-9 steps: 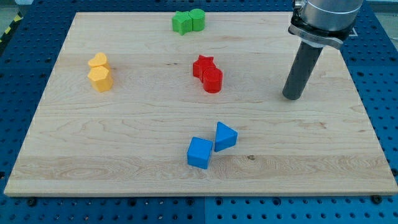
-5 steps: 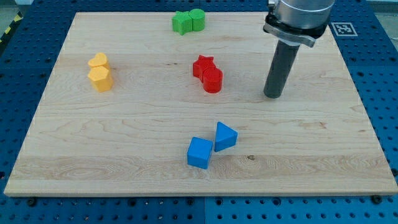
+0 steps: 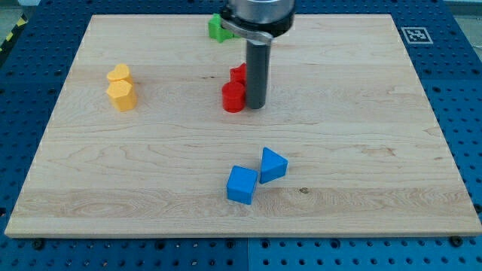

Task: Push red circle to top left

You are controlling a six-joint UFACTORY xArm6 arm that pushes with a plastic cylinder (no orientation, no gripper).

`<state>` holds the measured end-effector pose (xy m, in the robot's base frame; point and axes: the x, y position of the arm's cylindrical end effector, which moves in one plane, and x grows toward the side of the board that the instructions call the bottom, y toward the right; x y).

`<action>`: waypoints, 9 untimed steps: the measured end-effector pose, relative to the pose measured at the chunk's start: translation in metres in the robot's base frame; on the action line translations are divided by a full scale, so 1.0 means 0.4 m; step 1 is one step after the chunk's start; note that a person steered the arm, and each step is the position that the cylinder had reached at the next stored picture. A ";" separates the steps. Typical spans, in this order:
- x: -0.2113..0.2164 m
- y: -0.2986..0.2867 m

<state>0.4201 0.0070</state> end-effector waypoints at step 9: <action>-0.011 -0.161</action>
<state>0.4159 -0.0574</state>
